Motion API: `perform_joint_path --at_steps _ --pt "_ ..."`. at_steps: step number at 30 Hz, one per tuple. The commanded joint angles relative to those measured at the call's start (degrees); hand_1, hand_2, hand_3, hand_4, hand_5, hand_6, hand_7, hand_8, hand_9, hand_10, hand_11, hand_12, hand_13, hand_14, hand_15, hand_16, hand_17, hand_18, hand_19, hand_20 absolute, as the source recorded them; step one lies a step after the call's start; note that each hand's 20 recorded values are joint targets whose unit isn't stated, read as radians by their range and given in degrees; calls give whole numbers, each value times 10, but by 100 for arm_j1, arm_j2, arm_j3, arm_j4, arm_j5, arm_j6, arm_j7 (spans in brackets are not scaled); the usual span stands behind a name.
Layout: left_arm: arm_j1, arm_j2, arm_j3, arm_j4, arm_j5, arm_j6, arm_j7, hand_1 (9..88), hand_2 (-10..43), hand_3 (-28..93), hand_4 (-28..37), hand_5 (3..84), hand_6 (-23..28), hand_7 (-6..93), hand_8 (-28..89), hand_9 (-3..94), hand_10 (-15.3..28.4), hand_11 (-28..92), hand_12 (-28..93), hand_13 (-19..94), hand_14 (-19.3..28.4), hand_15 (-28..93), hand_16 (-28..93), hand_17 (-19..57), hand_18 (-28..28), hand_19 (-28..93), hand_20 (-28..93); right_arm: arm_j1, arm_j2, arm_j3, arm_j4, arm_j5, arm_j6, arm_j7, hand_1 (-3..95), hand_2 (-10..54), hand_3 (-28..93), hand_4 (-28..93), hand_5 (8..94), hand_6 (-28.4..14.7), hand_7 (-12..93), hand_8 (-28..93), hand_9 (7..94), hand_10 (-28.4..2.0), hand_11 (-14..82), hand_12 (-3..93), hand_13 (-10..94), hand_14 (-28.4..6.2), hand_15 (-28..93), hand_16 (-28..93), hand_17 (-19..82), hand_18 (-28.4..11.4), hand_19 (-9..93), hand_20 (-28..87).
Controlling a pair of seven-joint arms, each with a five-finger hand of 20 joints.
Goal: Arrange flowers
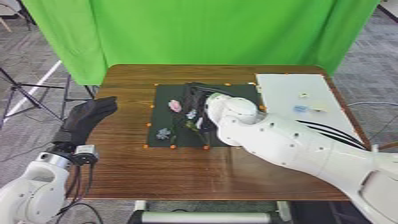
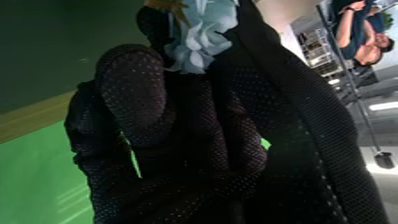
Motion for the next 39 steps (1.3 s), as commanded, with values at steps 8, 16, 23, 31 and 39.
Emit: perform_joint_path --at_steps 8,16,23,31,39 --pt "-9 -20 -31 12 -34 -12 -20 253 -46 600 -208 454 39 124 -57 402 145 152 115 309 169 121 4 18 98 54 121 -15 -135 18 -33 6 -113 9 597 -95 576 -152 751 -1 194 94 804 -111 55 388 674 -117 572 420 313 -230 685 628" --pt "2 -32 -57 4 -20 -33 -21 257 -50 598 -202 450 39 125 -56 402 146 151 115 308 169 120 5 18 99 54 121 27 -82 -9 -18 -116 -177 -13 579 -95 577 -149 740 -7 187 90 768 -123 92 352 660 -123 576 412 298 -232 680 623" --pt "33 -36 -77 -9 -18 -25 -18 261 -56 600 -200 449 40 124 -57 402 144 152 116 309 168 119 6 17 99 54 121 31 -27 43 -12 -126 -404 65 553 -95 584 -146 708 -6 180 92 713 -142 147 275 642 -128 581 408 285 -236 682 621" --pt "60 -28 -101 -30 -15 -47 -23 262 -59 600 -199 449 37 127 -58 401 144 151 116 308 168 119 6 17 100 54 121 47 28 188 -53 -40 -802 106 513 -95 597 -140 682 0 168 80 668 -161 127 217 621 -141 575 404 271 -238 677 618" --pt "58 -17 -112 -34 -9 -69 -59 269 -61 597 -196 449 25 133 -60 402 144 150 116 309 168 118 7 16 101 54 121 58 173 546 -179 137 -1370 164 417 -95 670 -153 610 19 135 -88 576 -191 73 186 599 -151 548 401 246 -247 659 617"
